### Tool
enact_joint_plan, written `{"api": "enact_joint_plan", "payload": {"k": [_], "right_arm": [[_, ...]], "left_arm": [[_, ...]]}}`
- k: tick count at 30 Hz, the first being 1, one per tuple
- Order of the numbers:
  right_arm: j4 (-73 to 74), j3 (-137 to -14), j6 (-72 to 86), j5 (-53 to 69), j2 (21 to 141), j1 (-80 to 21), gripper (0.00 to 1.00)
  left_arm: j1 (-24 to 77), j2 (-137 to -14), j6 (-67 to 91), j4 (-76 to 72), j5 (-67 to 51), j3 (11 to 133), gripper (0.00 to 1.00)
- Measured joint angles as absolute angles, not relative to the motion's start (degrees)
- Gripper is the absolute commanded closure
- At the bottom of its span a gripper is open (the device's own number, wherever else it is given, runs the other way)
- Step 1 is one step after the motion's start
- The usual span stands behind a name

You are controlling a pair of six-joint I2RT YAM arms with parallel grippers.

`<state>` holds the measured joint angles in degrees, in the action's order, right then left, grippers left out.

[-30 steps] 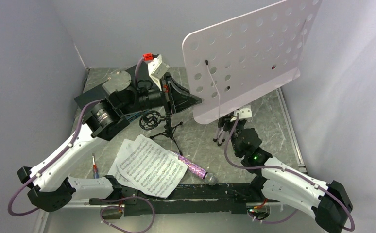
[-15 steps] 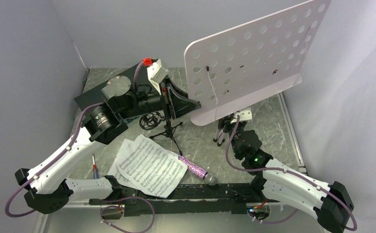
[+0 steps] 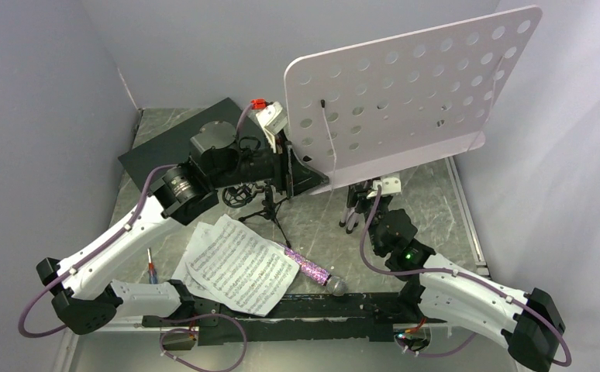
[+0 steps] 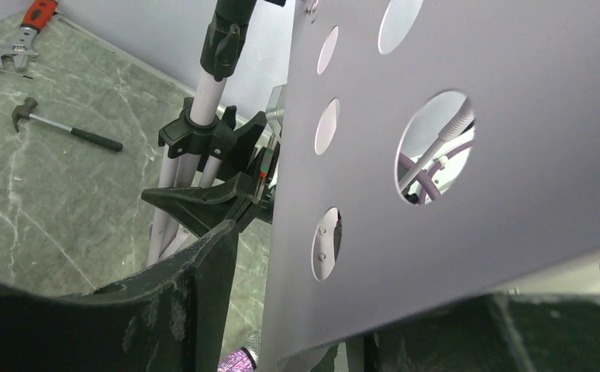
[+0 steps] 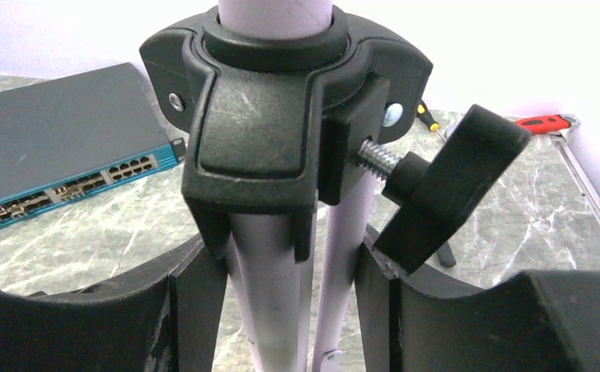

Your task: Set up the instrument practice props

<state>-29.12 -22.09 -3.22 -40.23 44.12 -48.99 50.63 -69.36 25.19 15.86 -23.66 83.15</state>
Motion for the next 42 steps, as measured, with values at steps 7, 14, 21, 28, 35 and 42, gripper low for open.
{"api": "enact_joint_plan", "payload": {"k": [7, 14, 21, 28, 35, 42], "right_arm": [[-28.80, -22.09, -3.42, -39.33, 44.12, -49.47, 1.00], [-28.67, -22.09, -3.44, -37.82, 44.12, -49.80, 1.00], [-28.40, -22.11, -3.14, -36.75, 44.12, -49.89, 1.00], [-27.35, -22.50, -2.52, -35.75, 44.12, -49.98, 0.92], [-27.07, -22.57, -1.98, -36.05, 44.10, -49.95, 0.87], [-29.21, -23.09, -1.67, -38.30, 46.52, -49.98, 1.00]], "left_arm": [[50.72, -67.68, 24.45, 15.73, -22.74, 82.94, 0.45], [50.72, -65.76, 24.27, 12.69, -23.16, 82.35, 0.66], [50.72, -64.23, 22.04, 10.00, -23.29, 81.23, 0.97], [50.59, -64.25, 20.62, 9.28, -22.57, 81.23, 0.97], [50.59, -64.64, 19.94, 9.17, -23.14, 81.30, 0.97], [50.70, -66.13, 16.93, 10.61, -22.37, 83.37, 0.97]]}}
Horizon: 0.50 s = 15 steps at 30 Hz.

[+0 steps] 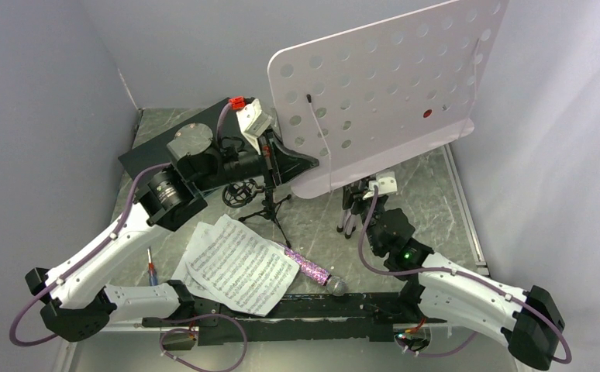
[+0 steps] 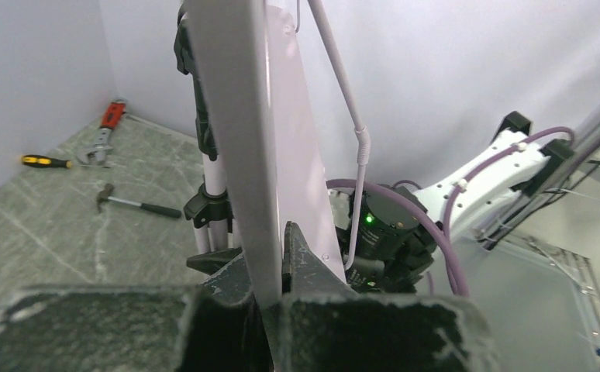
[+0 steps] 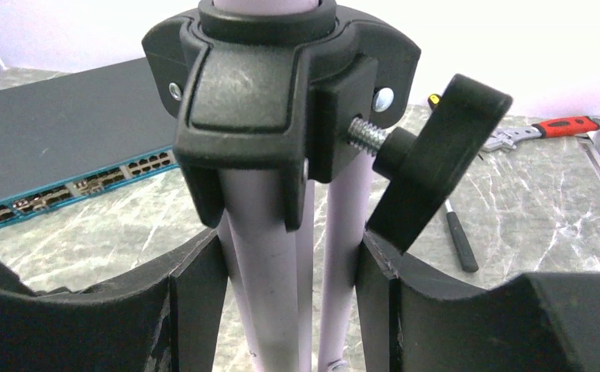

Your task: Set up the instrument practice props

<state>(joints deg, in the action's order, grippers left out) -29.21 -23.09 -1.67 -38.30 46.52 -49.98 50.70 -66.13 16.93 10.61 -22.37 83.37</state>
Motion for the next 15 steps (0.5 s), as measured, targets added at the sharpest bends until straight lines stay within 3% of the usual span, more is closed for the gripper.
{"api": "enact_joint_plan", "payload": {"k": [15], "right_arm": [[-48.75, -32.73, -4.12, -41.98, 71.64, -49.10, 1.00]], "left_arm": [[51.03, -68.40, 7.05, 19.33, -16.71, 89.93, 0.97]]}}
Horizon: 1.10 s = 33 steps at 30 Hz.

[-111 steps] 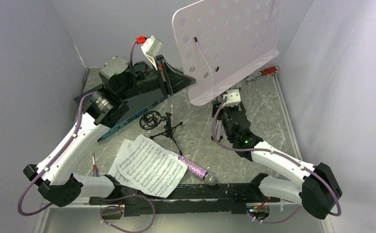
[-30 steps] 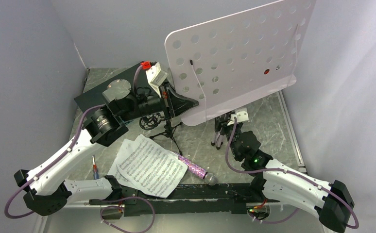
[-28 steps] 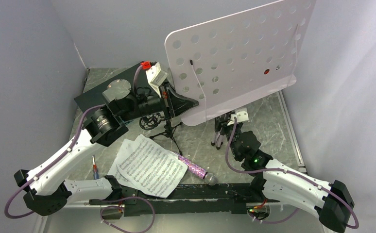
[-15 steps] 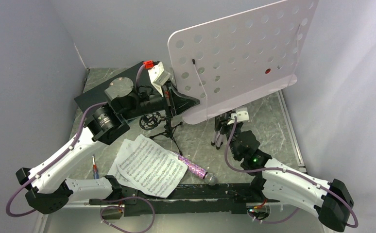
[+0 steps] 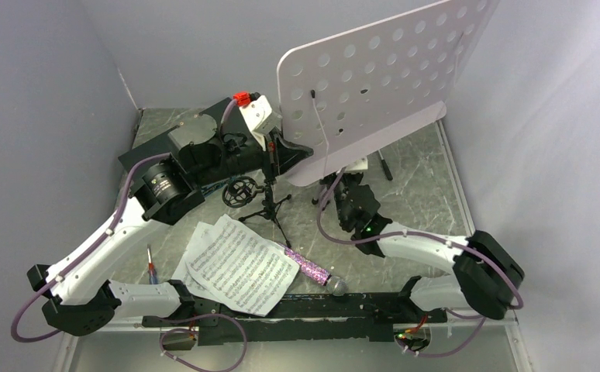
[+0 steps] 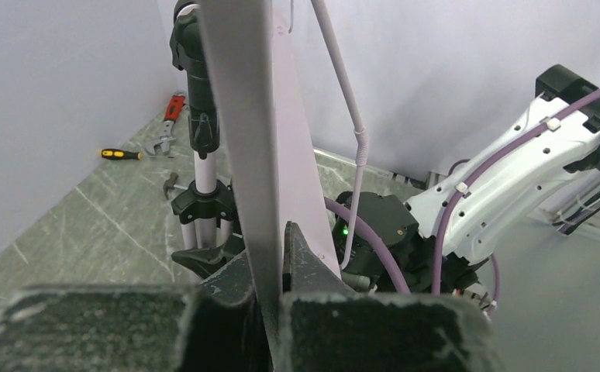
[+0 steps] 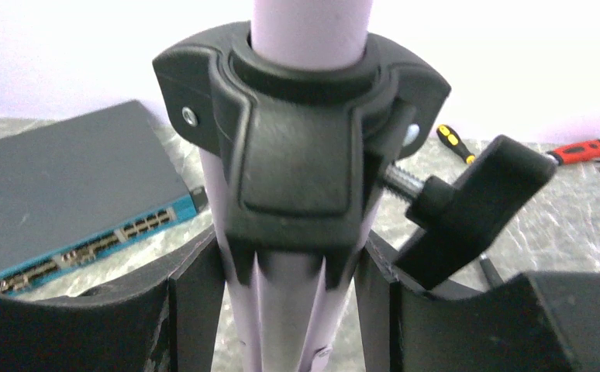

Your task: Set up the instrument practice props

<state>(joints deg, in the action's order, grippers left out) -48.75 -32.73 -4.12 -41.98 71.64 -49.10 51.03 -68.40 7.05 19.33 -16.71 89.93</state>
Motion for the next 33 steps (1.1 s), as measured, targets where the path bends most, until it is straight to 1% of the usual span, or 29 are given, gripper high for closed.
{"api": "enact_joint_plan", "payload": {"k": [6, 15, 21, 28, 29, 30, 33], "right_arm": [[-52.34, -37.34, -4.60, -40.80, 78.46, -48.03, 1.00], [-46.98, -37.87, -4.67, -36.34, 77.03, -47.99, 1.00], [-38.87, -36.88, -3.36, -34.68, 71.44, -47.88, 0.80], [-28.75, -36.88, -0.43, -31.97, 65.84, -47.48, 0.68], [-27.97, -36.88, -0.05, -31.81, 65.39, -47.44, 0.65], [-27.29, -36.88, 0.27, -31.59, 64.97, -47.37, 0.55], [-26.11, -36.60, 0.97, -31.27, 63.83, -47.29, 0.36]], "left_arm": [[51.09, -67.53, 5.06, 19.81, -14.11, 89.43, 0.97], [51.48, -62.30, 6.55, 16.34, -10.13, 82.56, 0.98], [51.86, -61.39, 8.73, 14.20, -10.00, 80.77, 0.97], [52.12, -61.39, 10.44, 12.60, -10.24, 79.94, 0.97], [52.12, -61.49, 10.52, 12.51, -10.33, 79.94, 0.98], [52.16, -61.71, 10.68, 12.45, -10.55, 79.96, 0.97], [52.18, -62.06, 10.85, 12.14, -11.22, 80.03, 0.97]]}}
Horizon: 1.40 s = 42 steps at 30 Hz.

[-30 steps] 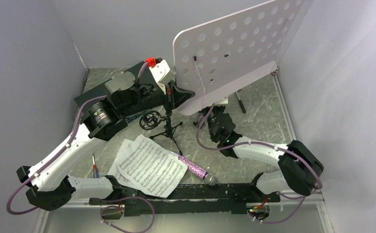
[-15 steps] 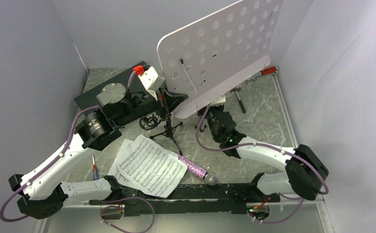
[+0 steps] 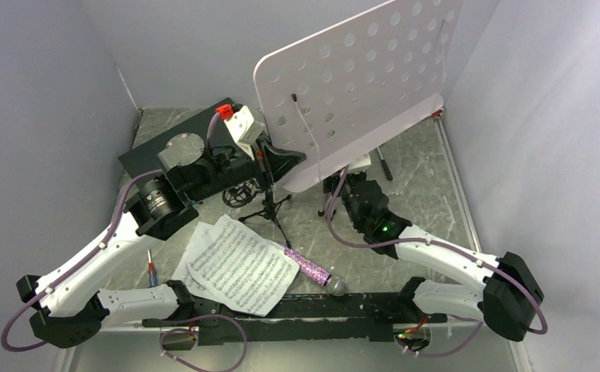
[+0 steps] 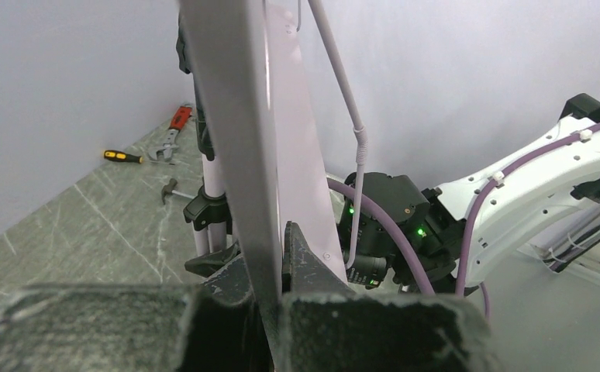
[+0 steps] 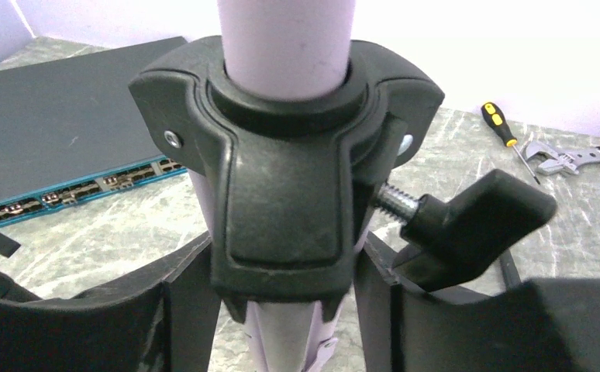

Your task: Set up the instrument practice props

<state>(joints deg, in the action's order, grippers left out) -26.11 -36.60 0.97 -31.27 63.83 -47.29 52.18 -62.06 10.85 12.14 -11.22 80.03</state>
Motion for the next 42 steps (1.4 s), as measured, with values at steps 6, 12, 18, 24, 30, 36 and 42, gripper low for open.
{"api": "enact_joint_plan", "payload": {"k": [6, 12, 18, 24, 30, 36, 42], "right_arm": [[-23.16, -35.59, 2.76, -29.32, 61.06, -47.46, 0.18], [-20.60, -35.44, 5.13, -26.50, 58.41, -47.92, 0.00], [-18.83, -34.39, 7.79, -26.41, 54.70, -47.94, 0.01], [-14.46, -34.11, 11.40, -28.86, 50.94, -47.94, 0.08], [-8.43, -34.11, 14.28, -31.33, 48.47, -47.94, 0.30], [-5.96, -33.04, 15.68, -31.51, 47.29, -47.94, 0.42], [-7.20, -30.85, 14.96, -31.40, 47.62, -47.94, 0.52]], "left_arm": [[52.27, -62.46, 11.25, 11.33, -12.71, 80.05, 0.97], [52.27, -62.52, 11.27, 11.18, -12.67, 80.05, 0.97], [52.36, -62.63, 11.25, 10.98, -12.86, 79.99, 0.97], [52.47, -63.05, 11.20, 10.55, -13.47, 79.99, 0.97], [52.53, -63.13, 11.20, 10.33, -13.67, 79.94, 0.97], [52.56, -63.09, 11.20, 10.00, -13.67, 79.68, 0.97], [52.56, -62.96, 11.22, 9.61, -13.67, 79.37, 0.97]]}}
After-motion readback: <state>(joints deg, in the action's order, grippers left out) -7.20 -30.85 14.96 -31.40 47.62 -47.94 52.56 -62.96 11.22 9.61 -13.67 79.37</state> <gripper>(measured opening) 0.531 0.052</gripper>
